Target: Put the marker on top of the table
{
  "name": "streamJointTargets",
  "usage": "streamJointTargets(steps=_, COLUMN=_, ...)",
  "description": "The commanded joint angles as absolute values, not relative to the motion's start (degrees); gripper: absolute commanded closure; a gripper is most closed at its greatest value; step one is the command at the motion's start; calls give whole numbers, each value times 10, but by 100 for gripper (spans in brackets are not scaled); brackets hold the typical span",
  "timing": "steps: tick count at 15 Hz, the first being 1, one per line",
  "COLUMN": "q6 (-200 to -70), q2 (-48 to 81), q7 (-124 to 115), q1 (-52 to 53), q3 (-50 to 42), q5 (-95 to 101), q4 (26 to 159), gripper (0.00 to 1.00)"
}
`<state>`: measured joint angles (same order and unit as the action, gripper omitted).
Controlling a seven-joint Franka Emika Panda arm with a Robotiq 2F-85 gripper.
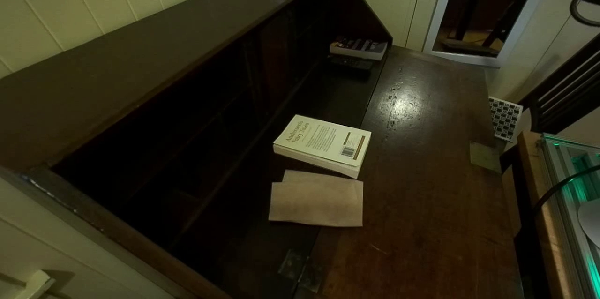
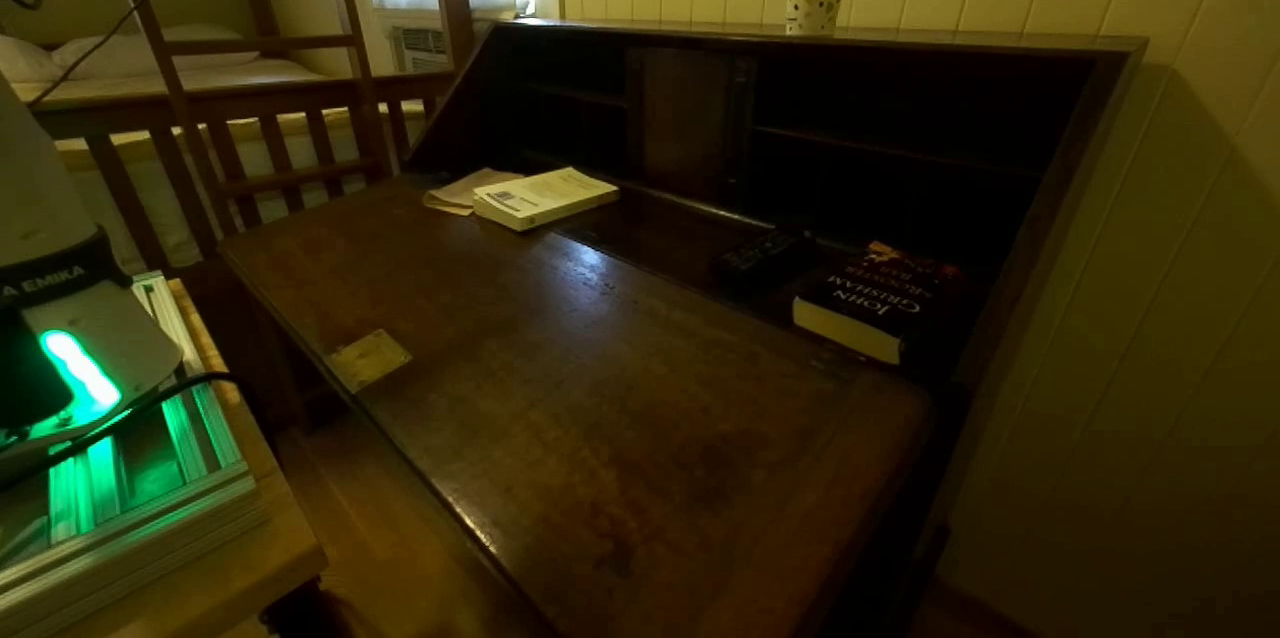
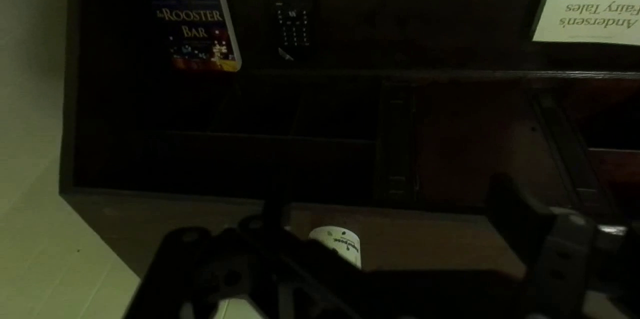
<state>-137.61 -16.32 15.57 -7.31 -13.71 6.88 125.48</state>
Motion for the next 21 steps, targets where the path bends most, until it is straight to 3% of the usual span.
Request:
streamJointTargets(steps=1, q6=-1378, q2=-114, q7=180, q1=-72, q3=-136, q5=57, q4=1191, gripper=0)
streamJointTargets(steps=10, q6=-1375, q2=-105, q7=164, q1=-80, q3=-127, q5=67, q4=1184, gripper=0)
streamJointTargets(steps=21, q6=-1503, q2=-13, q7=74, q1=-95, q3=-123, q5=81, q4=1113, gripper=0)
